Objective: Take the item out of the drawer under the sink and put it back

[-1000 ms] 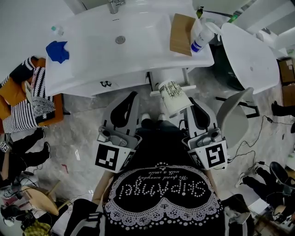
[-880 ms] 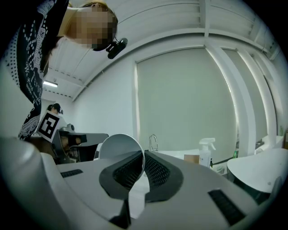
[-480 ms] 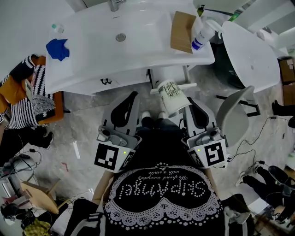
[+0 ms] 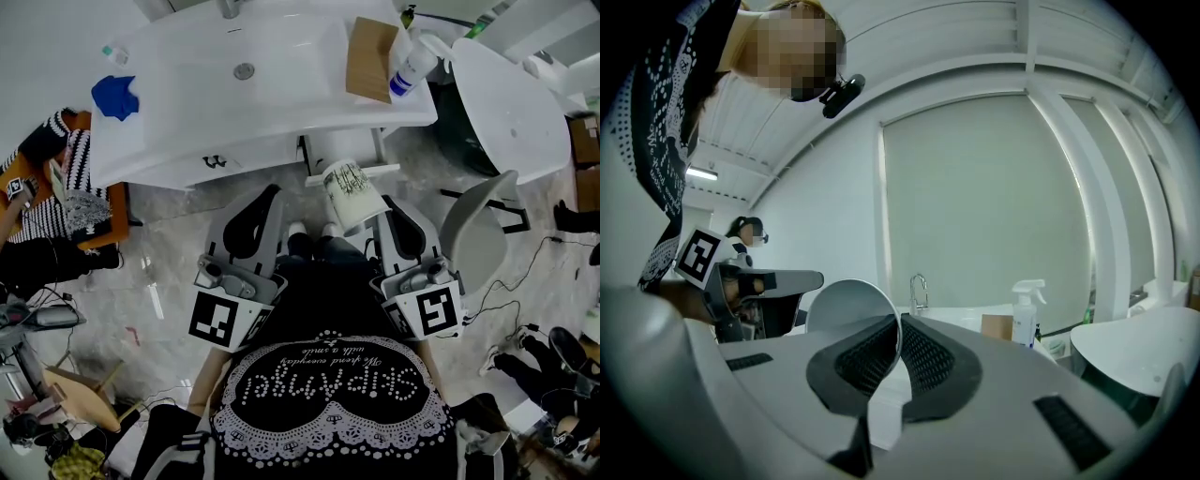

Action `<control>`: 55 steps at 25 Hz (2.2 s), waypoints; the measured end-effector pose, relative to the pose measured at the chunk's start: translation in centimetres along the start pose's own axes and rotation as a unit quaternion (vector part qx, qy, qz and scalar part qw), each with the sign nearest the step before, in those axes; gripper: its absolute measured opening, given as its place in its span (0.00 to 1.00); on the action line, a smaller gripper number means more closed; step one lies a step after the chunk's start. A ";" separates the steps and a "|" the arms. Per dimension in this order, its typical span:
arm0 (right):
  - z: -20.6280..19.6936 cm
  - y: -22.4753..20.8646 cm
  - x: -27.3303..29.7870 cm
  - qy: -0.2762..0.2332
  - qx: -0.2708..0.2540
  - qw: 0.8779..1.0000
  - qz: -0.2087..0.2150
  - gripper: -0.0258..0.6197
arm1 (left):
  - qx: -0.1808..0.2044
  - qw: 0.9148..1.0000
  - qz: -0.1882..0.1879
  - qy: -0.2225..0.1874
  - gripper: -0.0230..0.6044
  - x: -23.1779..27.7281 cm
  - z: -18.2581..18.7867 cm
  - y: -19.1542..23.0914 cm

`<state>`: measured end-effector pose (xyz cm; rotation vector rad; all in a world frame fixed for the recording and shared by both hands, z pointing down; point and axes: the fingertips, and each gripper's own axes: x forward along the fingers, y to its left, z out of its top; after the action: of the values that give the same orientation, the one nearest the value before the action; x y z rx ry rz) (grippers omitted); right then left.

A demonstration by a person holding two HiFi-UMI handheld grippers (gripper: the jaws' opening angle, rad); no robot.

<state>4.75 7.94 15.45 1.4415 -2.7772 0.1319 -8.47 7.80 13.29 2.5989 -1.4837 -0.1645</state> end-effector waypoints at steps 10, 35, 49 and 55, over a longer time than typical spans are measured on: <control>-0.4 -2.3 -1.1 0.035 0.033 0.999 -0.019 0.08 | -0.013 1.000 0.024 0.014 0.04 0.3 -0.9 0.4; -9.0 -13.7 3.7 0.169 0.006 0.986 0.003 0.08 | -0.063 0.993 0.043 0.088 0.04 5.9 -8.2 -0.2; -16.4 -15.1 5.9 0.220 0.005 0.975 0.006 0.08 | -0.112 0.987 0.044 0.105 0.04 7.5 -13.0 -0.1; -20.9 -14.7 7.3 0.236 0.014 0.972 0.012 0.08 | -0.135 0.983 0.063 0.106 0.04 6.8 -15.8 0.6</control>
<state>11.89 -4.78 37.66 1.1872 -2.4107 0.4515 -2.87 2.74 28.82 2.2272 -1.4331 -0.0677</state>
